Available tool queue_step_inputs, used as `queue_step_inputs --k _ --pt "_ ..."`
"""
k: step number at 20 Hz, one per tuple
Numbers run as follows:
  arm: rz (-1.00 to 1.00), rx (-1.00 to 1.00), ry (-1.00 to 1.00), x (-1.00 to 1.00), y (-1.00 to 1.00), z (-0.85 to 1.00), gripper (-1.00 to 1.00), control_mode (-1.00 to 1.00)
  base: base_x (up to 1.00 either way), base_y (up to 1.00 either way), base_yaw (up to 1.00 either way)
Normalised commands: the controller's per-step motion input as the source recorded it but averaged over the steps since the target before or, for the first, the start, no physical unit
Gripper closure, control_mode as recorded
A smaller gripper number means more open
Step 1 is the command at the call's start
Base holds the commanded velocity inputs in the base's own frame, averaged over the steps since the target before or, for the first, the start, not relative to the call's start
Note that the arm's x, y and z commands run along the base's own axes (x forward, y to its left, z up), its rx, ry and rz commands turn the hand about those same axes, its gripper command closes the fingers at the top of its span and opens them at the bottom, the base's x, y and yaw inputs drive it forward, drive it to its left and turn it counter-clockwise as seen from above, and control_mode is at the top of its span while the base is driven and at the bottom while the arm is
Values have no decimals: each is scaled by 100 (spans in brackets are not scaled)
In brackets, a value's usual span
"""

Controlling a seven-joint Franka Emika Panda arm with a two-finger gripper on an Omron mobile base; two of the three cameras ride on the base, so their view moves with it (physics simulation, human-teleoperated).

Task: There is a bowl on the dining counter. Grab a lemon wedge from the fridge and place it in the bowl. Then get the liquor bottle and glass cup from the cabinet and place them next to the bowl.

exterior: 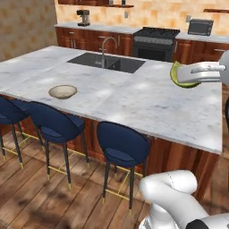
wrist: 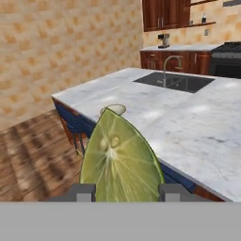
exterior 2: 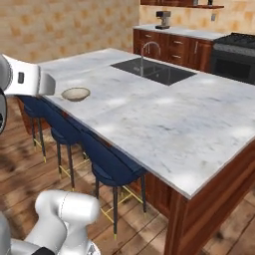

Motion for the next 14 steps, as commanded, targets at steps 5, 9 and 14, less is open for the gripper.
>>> queue_step_inputs --k 5,9,14 --pt "0 0 0 0 0 0 100 100 46 100 -32" --pt "0 0 0 0 0 0 100 100 45 100 -31" --pt "0 0 0 0 0 0 100 100 43 100 -31"
